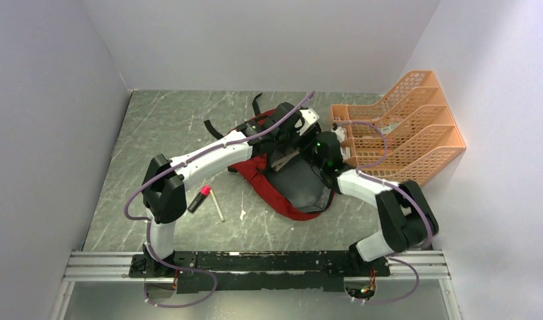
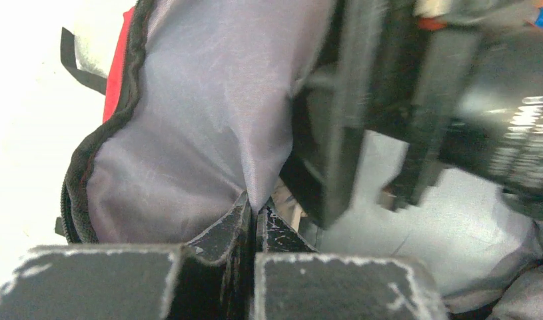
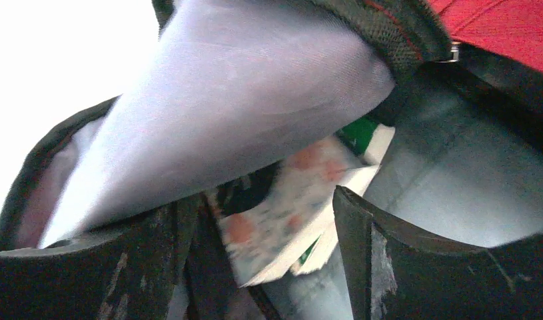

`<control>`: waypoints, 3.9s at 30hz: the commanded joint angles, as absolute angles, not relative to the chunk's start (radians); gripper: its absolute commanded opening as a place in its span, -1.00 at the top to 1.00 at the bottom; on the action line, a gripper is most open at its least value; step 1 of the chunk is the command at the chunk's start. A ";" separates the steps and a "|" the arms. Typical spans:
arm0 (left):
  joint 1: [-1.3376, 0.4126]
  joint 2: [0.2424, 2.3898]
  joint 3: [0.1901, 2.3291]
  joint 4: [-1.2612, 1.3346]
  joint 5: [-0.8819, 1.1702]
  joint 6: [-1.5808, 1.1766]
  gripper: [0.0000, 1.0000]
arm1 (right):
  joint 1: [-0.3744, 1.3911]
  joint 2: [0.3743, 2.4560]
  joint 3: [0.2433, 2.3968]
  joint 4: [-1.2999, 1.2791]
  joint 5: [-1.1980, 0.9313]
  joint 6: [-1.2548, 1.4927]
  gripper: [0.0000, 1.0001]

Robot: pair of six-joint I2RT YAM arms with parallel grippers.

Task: Pack the student bag
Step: Place the book in the student bag, then adjust the student bag at the center of the board.

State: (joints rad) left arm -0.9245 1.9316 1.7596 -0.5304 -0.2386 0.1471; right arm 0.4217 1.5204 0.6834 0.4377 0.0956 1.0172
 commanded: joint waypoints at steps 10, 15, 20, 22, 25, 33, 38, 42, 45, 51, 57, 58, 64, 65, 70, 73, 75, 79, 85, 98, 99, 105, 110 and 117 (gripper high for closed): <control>-0.936 1.917 1.732 -0.473 -0.100 0.101 0.38 | 0.397 1.002 0.578 -0.033 0.228 0.840 -0.56; -0.926 1.868 1.701 -0.406 -0.014 0.054 -0.40 | 0.397 0.934 0.682 -0.168 0.297 0.760 -0.56; -0.821 1.779 1.584 -0.273 0.144 -0.105 -0.70 | 0.396 0.922 0.768 -0.235 0.355 0.692 -0.54; -0.743 1.761 1.520 -0.228 0.189 -0.167 -0.72 | 0.396 0.933 0.788 -0.250 0.352 0.688 -0.55; -0.673 1.767 1.468 -0.215 0.199 -0.225 -0.72 | 0.396 0.948 0.794 -0.257 0.326 0.702 -0.54; -0.623 1.852 1.451 -0.169 0.330 -0.319 -0.69 | 0.396 0.960 0.754 -0.218 0.311 0.764 -0.53; -0.628 1.891 1.457 -0.138 0.375 -0.354 -0.71 | 0.396 0.949 0.742 -0.219 0.329 0.762 -0.51; -0.666 1.910 1.494 -0.197 0.293 -0.317 -0.68 | 0.396 0.935 0.730 -0.221 0.345 0.760 -0.51; -0.712 1.935 1.539 -0.274 0.185 -0.259 -0.58 | 0.396 0.931 0.724 -0.215 0.349 0.760 -0.50; -0.785 1.953 1.585 -0.352 0.050 -0.178 -0.02 | 0.396 0.937 0.736 -0.214 0.341 0.753 -0.50; -0.818 1.927 1.602 -0.404 0.040 -0.112 0.69 | 0.396 0.911 0.771 -0.245 0.365 0.729 -0.50; -0.828 1.919 1.602 -0.406 0.049 -0.101 0.78 | 0.396 0.902 0.773 -0.251 0.376 0.726 -0.50; -0.943 1.856 1.598 -0.404 0.093 -0.013 0.90 | 0.396 0.843 0.768 -0.272 0.414 0.743 -0.49; -0.956 1.846 1.591 -0.404 0.105 -0.012 0.90 | 0.396 0.835 0.770 -0.276 0.418 0.746 -0.49; -1.006 1.810 1.556 -0.420 0.144 0.029 0.90 | 0.396 0.788 0.764 -0.290 0.457 0.756 -0.48; -1.042 1.797 1.533 -0.423 0.181 0.043 0.87 | 0.396 0.755 0.762 -0.294 0.487 0.760 -0.48; -1.065 1.797 1.525 -0.433 0.191 0.053 0.70 | 0.396 0.736 0.762 -0.291 0.501 0.754 -0.47; -1.071 1.778 1.489 -0.421 0.155 0.027 -0.18 | 0.397 0.721 0.757 -0.294 0.518 0.740 -0.46; -0.994 1.709 1.425 -0.328 0.114 -0.093 -0.51 | 0.396 0.742 0.747 -0.299 0.490 0.737 -0.46; -0.664 1.683 1.319 -0.254 -0.037 -0.398 -0.48 | 0.396 0.880 0.795 -0.325 0.290 0.646 -0.49; -0.663 1.682 1.312 -0.227 0.000 -0.386 -0.43 | 0.396 0.891 0.799 -0.324 0.276 0.638 -0.50; -0.666 1.651 1.256 -0.190 0.068 -0.386 -0.42 | 0.396 0.888 0.799 -0.309 0.272 0.624 -0.50; -0.665 1.626 1.202 -0.250 -0.108 -0.435 -0.48 | 0.396 0.893 0.795 -0.303 0.247 0.615 -0.48; -0.656 1.673 1.215 -0.296 -0.174 -0.481 -0.57 | 0.396 0.986 0.802 -0.281 0.067 0.583 -0.36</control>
